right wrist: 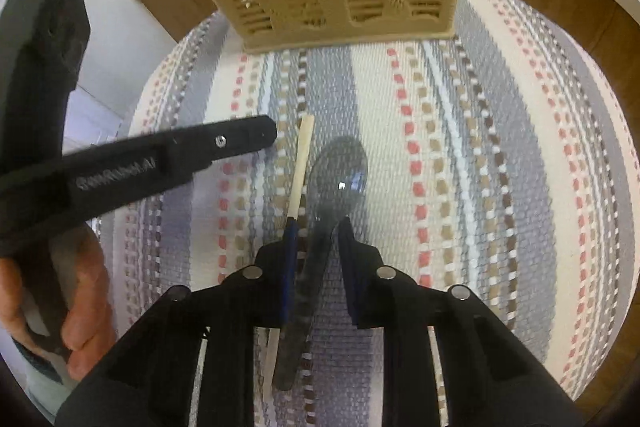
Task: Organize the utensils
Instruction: 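Grasp a wooden chopstick with the left gripper while the right gripper grasps a clear plastic knife, then lift the chopstick with the left gripper while the right gripper lifts the knife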
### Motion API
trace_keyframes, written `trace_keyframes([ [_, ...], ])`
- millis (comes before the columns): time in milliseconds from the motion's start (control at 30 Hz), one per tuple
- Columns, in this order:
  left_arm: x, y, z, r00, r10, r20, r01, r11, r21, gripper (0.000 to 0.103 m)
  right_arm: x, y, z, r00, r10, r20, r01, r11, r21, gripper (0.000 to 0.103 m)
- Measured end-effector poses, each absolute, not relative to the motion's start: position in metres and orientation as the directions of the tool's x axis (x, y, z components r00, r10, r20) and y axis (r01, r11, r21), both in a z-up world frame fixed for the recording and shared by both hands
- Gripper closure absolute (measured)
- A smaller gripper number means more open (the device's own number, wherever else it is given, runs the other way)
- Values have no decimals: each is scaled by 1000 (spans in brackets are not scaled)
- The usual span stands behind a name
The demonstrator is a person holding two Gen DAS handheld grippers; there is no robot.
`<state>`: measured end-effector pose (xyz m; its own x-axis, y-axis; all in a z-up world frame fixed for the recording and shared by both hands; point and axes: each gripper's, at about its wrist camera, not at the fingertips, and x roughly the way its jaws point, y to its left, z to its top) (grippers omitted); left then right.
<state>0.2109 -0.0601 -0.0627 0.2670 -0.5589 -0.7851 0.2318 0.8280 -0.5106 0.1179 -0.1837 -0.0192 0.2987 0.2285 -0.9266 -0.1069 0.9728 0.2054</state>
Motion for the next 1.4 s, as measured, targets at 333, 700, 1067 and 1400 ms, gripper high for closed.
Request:
trace_keyframes([
  [333,212,-55,-57,266,-558,-786,228,829,-511,78,118,-171,-25,309,121,-943,-142,987,80,94],
  [700,203,-96,-59,276,-410,-869,290,898,-331,72,118,-227,-21,262,84,-961,-51,996,73,97],
  [1067,205,-99,-58,312,-357,-881,292,918,-268,101,126,-210,-27,221,38,-975,-170,985,0,95],
  [1400,178,-70,-32,419,-460,-783,313,883,-351,101,107,-223,-9,325,137,-936,-183,980,80,102],
])
